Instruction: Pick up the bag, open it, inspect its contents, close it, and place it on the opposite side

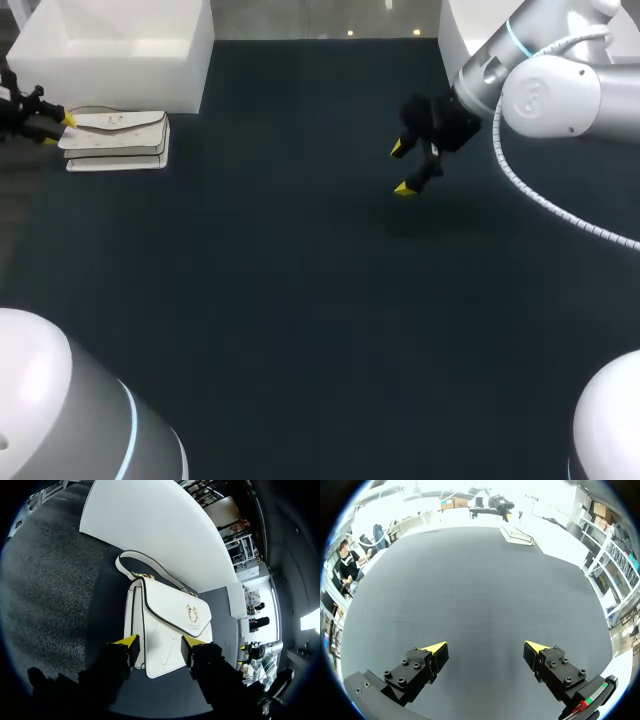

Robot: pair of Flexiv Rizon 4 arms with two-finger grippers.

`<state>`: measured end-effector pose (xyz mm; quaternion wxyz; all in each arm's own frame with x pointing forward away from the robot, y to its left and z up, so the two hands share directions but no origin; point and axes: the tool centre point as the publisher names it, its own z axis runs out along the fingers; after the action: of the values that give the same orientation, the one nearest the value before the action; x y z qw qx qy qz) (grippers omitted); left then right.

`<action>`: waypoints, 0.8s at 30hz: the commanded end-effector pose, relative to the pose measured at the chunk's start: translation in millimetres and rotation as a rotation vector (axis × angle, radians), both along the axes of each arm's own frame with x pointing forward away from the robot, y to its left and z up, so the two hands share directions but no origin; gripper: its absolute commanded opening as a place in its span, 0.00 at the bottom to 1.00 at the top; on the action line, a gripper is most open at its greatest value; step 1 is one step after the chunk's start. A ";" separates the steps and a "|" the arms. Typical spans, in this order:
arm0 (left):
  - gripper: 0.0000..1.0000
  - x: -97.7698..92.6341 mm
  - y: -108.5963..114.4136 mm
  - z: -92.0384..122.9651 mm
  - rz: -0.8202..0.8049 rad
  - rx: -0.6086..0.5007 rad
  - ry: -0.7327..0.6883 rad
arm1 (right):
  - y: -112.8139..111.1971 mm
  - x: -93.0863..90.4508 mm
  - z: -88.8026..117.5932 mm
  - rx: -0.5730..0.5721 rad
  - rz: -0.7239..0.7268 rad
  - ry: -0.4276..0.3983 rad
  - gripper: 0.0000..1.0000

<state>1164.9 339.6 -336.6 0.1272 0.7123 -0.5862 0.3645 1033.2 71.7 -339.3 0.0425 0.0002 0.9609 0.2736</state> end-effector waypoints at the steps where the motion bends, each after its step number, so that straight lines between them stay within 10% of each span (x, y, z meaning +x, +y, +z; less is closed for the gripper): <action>1: 0.47 11.7 7.4 -7.1 -0.034 -0.059 0.021 | 0.4 0.4 -0.5 0.001 0.001 0.000 1.00; 5: 0.32 11.9 7.8 -6.0 -0.029 -0.060 0.017 | 0.4 0.4 -0.5 0.001 0.001 0.000 1.00; 8: 0.00 12.1 7.7 -5.5 -0.029 -0.060 0.016 | 0.4 0.4 -0.5 0.001 0.001 0.000 1.00; 24: 0.00 -8.4 -32.6 -2.3 -0.114 -0.089 0.010 | 0.4 0.4 -0.5 0.001 0.001 0.000 1.00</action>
<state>1152.6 308.3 -338.1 0.1651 0.6804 -0.6004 0.3865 1033.3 71.9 -339.4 0.0426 0.0001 0.9609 0.2737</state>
